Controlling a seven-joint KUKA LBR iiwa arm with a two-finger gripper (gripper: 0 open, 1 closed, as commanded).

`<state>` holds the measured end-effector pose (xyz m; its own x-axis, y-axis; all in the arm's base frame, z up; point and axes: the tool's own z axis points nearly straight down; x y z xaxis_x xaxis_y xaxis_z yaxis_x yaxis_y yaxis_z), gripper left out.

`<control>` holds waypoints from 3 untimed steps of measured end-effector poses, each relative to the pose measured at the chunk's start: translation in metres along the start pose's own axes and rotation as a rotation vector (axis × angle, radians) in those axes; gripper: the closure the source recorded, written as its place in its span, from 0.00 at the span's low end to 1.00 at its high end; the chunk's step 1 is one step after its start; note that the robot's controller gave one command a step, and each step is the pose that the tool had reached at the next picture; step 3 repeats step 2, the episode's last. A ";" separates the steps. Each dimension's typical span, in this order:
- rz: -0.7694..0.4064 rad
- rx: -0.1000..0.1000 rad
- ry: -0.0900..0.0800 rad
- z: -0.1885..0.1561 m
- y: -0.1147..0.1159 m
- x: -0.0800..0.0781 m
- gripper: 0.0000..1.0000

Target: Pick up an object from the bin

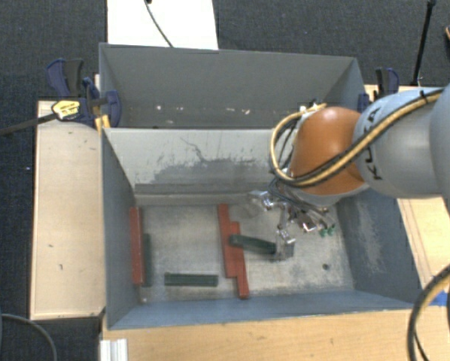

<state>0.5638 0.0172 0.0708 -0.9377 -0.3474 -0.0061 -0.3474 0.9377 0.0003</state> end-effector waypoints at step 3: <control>0.019 0.004 -0.006 -0.140 -0.024 -0.015 1.00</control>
Offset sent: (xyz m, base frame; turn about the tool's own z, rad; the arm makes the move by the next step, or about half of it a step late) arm 0.0000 0.0000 0.0000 0.0000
